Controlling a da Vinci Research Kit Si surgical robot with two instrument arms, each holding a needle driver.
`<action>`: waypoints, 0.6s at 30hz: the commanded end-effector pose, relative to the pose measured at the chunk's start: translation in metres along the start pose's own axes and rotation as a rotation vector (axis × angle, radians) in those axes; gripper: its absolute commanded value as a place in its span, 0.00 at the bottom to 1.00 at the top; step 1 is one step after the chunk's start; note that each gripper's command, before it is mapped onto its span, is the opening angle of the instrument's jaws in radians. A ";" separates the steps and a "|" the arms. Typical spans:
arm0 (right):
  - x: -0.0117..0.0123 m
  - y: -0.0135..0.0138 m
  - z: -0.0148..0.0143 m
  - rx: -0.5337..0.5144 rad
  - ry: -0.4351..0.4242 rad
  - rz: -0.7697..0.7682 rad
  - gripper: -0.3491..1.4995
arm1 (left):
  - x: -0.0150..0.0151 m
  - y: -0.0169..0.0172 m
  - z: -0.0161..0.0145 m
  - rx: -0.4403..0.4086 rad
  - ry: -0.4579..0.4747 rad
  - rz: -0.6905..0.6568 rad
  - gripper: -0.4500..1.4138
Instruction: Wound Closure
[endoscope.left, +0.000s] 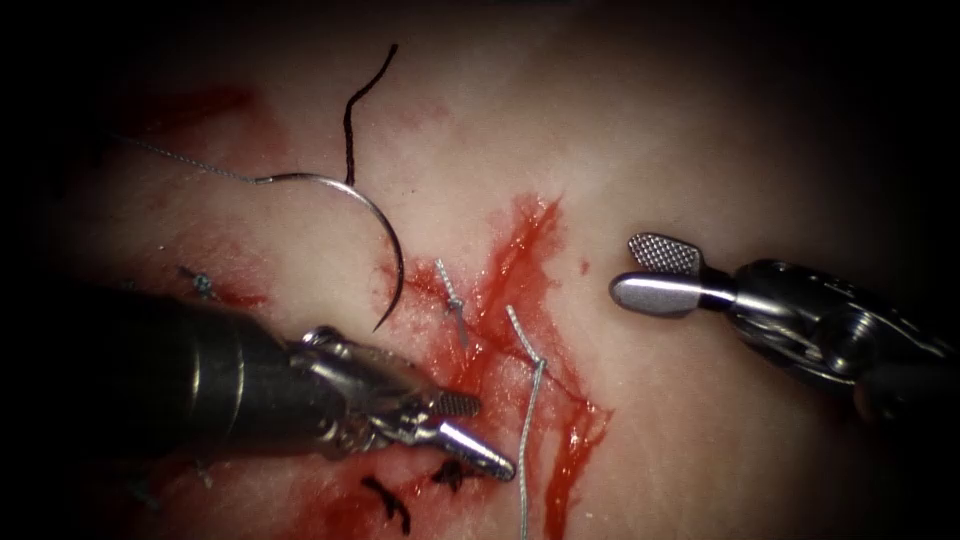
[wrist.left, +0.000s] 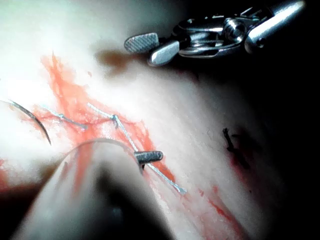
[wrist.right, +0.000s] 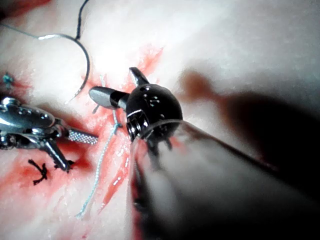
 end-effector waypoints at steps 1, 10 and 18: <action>-0.0004 0.0000 0.0009 0.003 0.000 -0.003 0.82 | -0.0006 0.0000 0.0010 -0.040 0.005 -0.052 0.34; -0.0007 0.0001 0.0010 0.003 0.000 -0.006 0.81 | -0.0006 0.0028 0.0024 -0.113 0.020 -0.028 0.32; -0.0007 0.0000 0.0009 0.004 0.000 -0.006 0.81 | -0.0010 0.0014 0.0019 -0.059 0.013 -0.222 0.33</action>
